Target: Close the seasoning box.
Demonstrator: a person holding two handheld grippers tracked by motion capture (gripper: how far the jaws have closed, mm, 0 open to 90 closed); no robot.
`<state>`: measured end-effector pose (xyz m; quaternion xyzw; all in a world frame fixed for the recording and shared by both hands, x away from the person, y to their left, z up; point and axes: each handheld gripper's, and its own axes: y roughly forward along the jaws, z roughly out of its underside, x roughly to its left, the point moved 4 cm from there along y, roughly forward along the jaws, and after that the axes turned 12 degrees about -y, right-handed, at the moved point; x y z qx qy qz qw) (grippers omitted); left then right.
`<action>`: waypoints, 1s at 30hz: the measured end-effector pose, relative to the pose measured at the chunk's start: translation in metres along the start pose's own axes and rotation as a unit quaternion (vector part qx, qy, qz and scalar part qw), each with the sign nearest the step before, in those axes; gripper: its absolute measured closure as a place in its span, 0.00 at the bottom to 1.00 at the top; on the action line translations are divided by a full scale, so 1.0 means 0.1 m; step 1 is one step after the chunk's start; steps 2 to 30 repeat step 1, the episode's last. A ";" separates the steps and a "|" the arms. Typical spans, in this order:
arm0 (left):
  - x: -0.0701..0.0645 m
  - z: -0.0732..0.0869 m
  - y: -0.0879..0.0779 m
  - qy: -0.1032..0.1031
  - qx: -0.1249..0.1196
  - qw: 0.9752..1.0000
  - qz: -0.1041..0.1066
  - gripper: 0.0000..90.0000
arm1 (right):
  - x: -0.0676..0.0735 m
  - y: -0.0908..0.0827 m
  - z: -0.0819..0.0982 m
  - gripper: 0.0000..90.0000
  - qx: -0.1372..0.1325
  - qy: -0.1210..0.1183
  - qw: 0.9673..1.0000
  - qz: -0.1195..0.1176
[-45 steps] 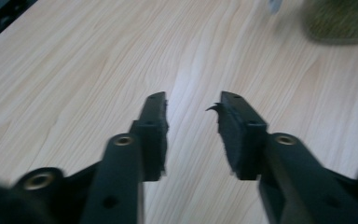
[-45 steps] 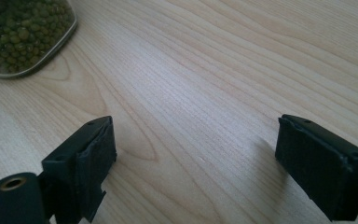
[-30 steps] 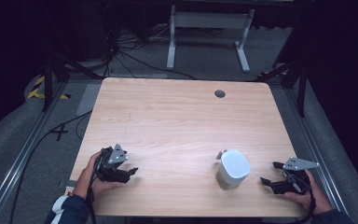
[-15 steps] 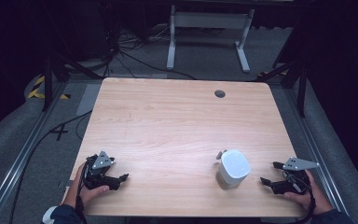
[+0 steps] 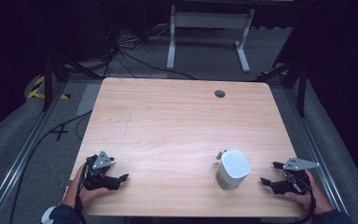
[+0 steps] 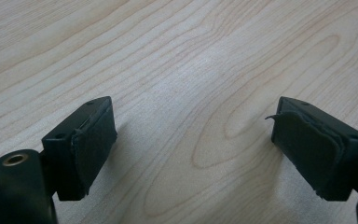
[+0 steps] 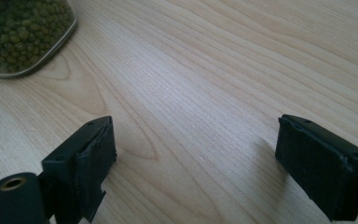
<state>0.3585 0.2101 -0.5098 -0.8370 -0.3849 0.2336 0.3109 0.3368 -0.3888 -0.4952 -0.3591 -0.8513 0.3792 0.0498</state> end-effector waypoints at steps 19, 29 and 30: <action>0.00 0.00 0.00 0.000 0.000 1.000 -0.001 0.16 | 0.00 0.00 0.00 0.13 0.000 0.000 1.000 0.000; 0.00 0.00 0.00 0.000 0.000 1.000 -0.001 0.16 | 0.00 0.00 0.00 0.13 0.000 0.000 1.000 0.000; 0.00 0.00 0.00 0.000 0.000 1.000 -0.001 0.16 | 0.00 0.00 0.00 0.13 0.000 0.000 1.000 0.000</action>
